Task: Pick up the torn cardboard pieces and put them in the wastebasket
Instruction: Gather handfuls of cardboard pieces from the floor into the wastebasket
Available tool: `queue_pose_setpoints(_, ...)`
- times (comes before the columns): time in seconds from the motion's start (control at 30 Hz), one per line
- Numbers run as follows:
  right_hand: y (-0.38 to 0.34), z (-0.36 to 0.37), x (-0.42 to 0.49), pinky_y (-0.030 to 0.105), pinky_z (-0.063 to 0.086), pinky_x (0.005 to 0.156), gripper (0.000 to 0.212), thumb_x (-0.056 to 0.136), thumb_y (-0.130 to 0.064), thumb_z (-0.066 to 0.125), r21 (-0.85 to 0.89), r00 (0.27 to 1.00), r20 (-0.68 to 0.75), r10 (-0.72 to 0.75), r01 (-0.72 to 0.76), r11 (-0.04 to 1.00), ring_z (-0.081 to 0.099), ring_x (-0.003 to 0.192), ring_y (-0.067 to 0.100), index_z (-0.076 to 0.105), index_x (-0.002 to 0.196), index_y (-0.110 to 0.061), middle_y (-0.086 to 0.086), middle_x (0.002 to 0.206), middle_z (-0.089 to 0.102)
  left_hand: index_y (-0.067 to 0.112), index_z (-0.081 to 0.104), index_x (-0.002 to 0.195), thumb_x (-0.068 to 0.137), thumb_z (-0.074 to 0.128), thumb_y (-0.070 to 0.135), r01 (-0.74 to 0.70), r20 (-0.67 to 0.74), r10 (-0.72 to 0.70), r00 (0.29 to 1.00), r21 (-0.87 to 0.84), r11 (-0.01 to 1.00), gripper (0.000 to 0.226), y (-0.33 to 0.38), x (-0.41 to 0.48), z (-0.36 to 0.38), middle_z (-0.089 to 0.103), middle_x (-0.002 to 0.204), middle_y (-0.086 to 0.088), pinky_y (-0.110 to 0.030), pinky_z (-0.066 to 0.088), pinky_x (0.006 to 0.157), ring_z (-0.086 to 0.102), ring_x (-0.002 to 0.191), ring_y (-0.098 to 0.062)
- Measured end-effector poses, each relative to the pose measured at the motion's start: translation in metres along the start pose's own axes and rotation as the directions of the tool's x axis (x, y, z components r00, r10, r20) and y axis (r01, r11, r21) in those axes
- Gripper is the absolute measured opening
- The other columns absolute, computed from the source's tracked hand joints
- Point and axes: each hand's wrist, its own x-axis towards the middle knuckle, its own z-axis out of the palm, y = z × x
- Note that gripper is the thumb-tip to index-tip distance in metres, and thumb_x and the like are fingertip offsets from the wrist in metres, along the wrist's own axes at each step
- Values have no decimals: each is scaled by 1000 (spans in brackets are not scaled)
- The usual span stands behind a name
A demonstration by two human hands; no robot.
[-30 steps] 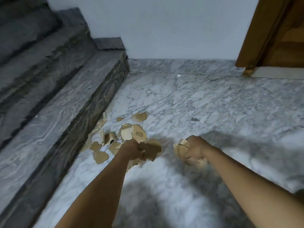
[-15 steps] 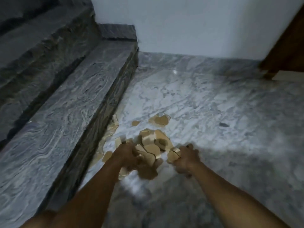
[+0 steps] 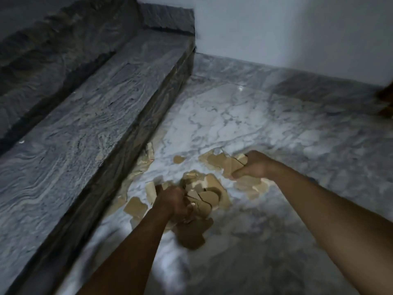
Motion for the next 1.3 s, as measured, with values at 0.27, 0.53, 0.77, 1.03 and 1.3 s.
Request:
queue_pose_setpoints(0.27, -48, 60, 90, 49, 39, 106, 64, 86, -21, 70, -459, 970, 12, -245, 223, 860, 31, 136, 40, 44, 143, -17, 5, 155, 26, 27, 65, 89, 63, 85, 45, 114, 1, -117, 993, -226, 967, 38, -16, 2, -41, 64, 89, 5, -25, 49, 74, 65, 92, -15)
queue_pose_setpoints(0.53, -3, 60, 52, 37, 49, 74, 58, 86, -46, 64, -295, 941, -169, -294, 236, 926, 63, 97, 34, 39, 129, -17, 11, 107, 63, 26, 68, 112, 76, 79, 33, 97, -175, -100, 980, -25, 995, 38, -10, 85, -81, 69, 115, -2, -26, 46, 76, 65, 105, -23)
queue_pose_setpoints(0.77, 15, 58, 51, 39, 47, 97, 83, 67, -51, 82, -170, 968, -178, -177, 147, 975, 52, 117, 38, 46, 131, -12, 14, 130, 46, 24, 67, 106, 62, 84, 40, 157, -221, -154, 963, -1, 988, 50, -2, 101, -61, 68, 107, -3, -32, 53, 83, 65, 100, -24)
queue_pose_setpoints(1.03, 9, 70, 42, 36, 49, 84, 66, 71, -41, 83, -99, 962, -253, -98, 75, 992, 59, 110, 36, 50, 121, -13, 15, 120, 59, 19, 67, 104, 71, 76, 34, 171, -277, -188, 942, -86, 982, 37, 1, 97, -47, 70, 106, -7, -32, 52, 84, 64, 104, -27)
queue_pose_setpoints(1.3, 4, 72, 29, 39, 49, 86, 62, 80, -43, 74, -282, 960, -248, -129, 56, 958, 56, 114, 36, 43, 126, -16, 14, 124, 56, 15, 63, 111, 76, 71, 23, 200, -316, -245, 916, -170, 965, 37, 1, 92, -24, 63, 115, -15, -35, 50, 89, 57, 113, -32)
